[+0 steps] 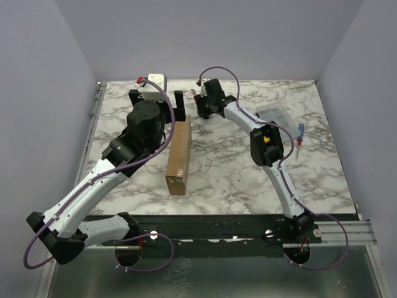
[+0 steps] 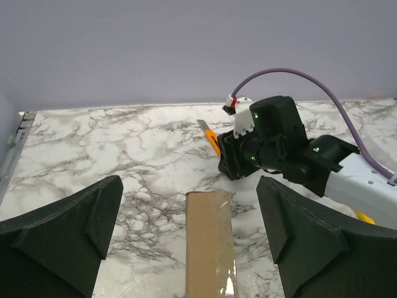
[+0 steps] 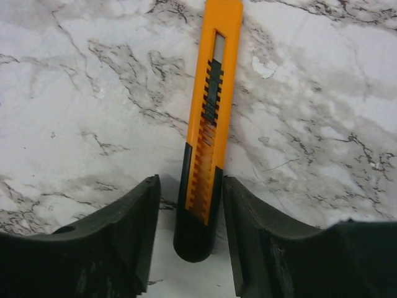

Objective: Unpack the express box

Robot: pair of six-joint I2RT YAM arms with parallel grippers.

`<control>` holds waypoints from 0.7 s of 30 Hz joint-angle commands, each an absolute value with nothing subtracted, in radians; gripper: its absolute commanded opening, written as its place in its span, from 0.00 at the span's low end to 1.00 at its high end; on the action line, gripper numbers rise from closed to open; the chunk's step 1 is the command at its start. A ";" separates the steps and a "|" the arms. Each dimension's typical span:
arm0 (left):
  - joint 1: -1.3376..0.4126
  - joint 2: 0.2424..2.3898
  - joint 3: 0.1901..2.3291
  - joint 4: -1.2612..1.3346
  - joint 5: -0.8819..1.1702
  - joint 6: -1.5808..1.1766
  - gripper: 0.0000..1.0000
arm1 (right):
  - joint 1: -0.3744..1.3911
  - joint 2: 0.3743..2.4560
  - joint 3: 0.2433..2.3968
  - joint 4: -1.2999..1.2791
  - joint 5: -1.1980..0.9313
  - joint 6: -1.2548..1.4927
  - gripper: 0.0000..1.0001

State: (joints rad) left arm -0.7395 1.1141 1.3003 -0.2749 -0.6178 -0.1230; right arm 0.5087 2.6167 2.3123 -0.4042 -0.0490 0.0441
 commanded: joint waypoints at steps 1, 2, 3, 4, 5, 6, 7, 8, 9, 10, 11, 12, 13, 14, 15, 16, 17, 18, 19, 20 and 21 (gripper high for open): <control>-0.733 1.052 1.250 -0.185 -0.678 -0.088 0.99 | 0.515 2.653 2.347 -0.453 -0.027 0.031 0.47; -0.733 1.044 1.233 -0.173 -0.685 -0.085 0.99 | 0.515 2.650 2.348 -0.455 -0.030 0.031 0.43; -0.732 1.035 1.216 -0.160 -0.692 -0.082 0.99 | 0.517 2.645 2.348 -0.458 -0.032 0.031 0.38; -0.731 1.029 1.198 -0.148 -0.698 -0.079 0.99 | 0.517 2.639 2.348 -0.458 -0.033 0.030 0.33; -0.728 1.022 1.180 -0.137 -0.704 -0.079 0.99 | 0.517 2.632 2.347 -0.456 -0.035 0.030 0.28; -0.725 1.015 1.163 -0.124 -0.707 -0.076 0.99 | 0.517 2.623 2.346 -0.454 -0.034 0.029 0.23; -0.721 1.012 1.149 -0.116 -0.710 -0.074 0.99 | 0.517 2.614 2.343 -0.451 -0.031 0.029 0.20; -0.717 1.009 1.139 -0.110 -0.712 -0.071 0.99 | 0.517 2.604 2.341 -0.448 -0.028 0.029 0.19; -0.713 1.004 1.131 -0.108 -0.717 -0.071 0.99 | 0.516 2.595 2.338 -0.447 -0.025 0.028 0.17; -0.712 1.000 1.122 -0.102 -0.725 -0.070 0.99 | 0.516 2.584 2.336 -0.446 -0.020 0.029 0.15; -0.710 0.995 1.112 -0.094 -0.733 -0.068 0.99 | 0.517 2.572 2.333 -0.443 -0.017 0.030 0.13; -0.708 0.989 1.101 -0.083 -0.736 -0.064 0.99 | 0.517 2.558 2.319 -0.439 -0.017 0.031 0.11; -0.707 0.983 1.092 -0.077 -0.744 -0.064 0.99 | 0.517 2.538 2.302 -0.430 -0.016 0.033 0.09; -0.707 0.977 1.083 -0.070 -0.749 -0.064 0.99 | 0.517 2.519 2.282 -0.418 -0.014 0.036 0.07; -0.706 0.972 1.075 -0.063 -0.753 -0.064 0.99 | 0.517 2.499 2.263 -0.408 -0.014 0.039 0.04; -0.706 0.969 1.069 -0.057 -0.757 -0.064 0.99 | 0.517 2.481 2.246 -0.400 -0.012 0.043 0.02; -0.704 0.966 1.067 -0.054 -0.756 -0.064 0.99 | 0.517 2.462 2.231 -0.395 -0.010 0.048 0.01; -0.703 0.965 1.065 -0.053 -0.756 -0.064 0.99 | 0.517 2.443 2.216 -0.391 -0.009 0.052 0.01; -0.701 0.964 1.065 -0.052 -0.756 -0.068 0.99 | 0.517 2.424 2.203 -0.390 -0.007 0.056 0.01; -0.699 0.963 1.065 -0.052 -0.752 -0.069 0.99 | 0.516 2.395 2.185 -0.388 -0.005 0.058 0.01; -0.696 0.963 1.064 -0.052 -0.750 -0.071 0.99 | 0.516 2.371 2.165 -0.383 -0.005 0.060 0.01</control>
